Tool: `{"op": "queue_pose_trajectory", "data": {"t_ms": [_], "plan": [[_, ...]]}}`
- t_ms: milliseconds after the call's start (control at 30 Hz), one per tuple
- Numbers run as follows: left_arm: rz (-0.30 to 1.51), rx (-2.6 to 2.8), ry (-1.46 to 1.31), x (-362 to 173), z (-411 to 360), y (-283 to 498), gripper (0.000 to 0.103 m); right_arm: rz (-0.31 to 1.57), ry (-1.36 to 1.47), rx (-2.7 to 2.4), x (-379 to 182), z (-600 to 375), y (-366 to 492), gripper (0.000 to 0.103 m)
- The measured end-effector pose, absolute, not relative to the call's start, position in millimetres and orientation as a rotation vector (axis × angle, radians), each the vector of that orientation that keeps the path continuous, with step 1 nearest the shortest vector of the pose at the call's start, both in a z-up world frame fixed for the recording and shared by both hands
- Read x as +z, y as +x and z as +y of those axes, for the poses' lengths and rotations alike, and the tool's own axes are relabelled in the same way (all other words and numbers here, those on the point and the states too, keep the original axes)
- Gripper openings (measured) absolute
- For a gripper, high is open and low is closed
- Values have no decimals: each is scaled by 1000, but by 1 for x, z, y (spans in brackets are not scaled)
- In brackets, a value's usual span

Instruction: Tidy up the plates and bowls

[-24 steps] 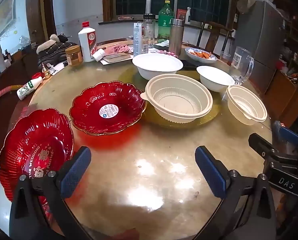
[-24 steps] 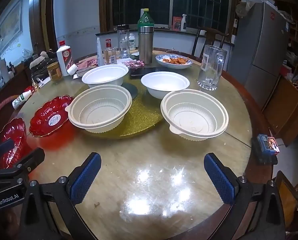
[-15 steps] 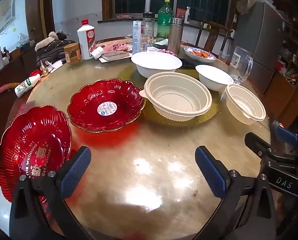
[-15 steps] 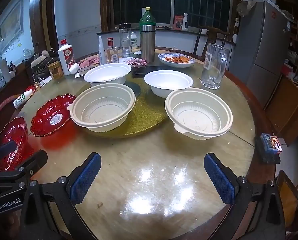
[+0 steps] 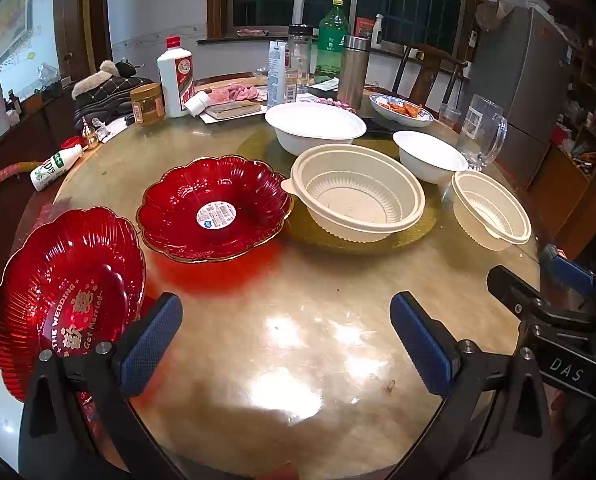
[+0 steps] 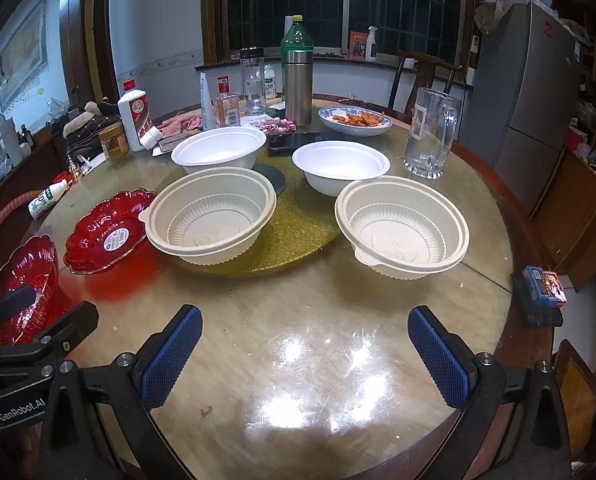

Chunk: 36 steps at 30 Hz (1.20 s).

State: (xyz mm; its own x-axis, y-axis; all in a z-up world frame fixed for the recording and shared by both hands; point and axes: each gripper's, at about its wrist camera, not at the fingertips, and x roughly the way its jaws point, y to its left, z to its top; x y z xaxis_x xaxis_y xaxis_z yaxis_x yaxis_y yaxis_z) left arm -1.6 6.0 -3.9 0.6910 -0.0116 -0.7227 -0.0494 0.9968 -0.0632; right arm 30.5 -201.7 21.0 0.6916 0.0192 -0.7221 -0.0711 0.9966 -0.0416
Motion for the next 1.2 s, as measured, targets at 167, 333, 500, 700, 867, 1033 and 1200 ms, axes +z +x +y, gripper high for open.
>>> {"op": "queue_pose_trajectory", "data": {"t_ms": [167,333,500,700,867,1033,1200], "plan": [[805,26,-80,-2,4,-3,103,804,-67,51,24,-201,30,103],[807,23,-77,-1,3,-4,103,796,-66,49,27,-201,29,103],[808,24,-74,-1,3,-4,103,796,-65,52,28,-202,28,103],[811,24,-80,1,4,-4,103,795,-68,59,30,-200,28,103],[812,25,-80,0,5,-4,103,795,-71,62,30,-197,29,103],[816,26,-79,-2,6,-3,103,800,-68,66,29,-196,30,103],[815,26,-79,-2,6,-3,103,800,-68,66,28,-196,31,103]]}}
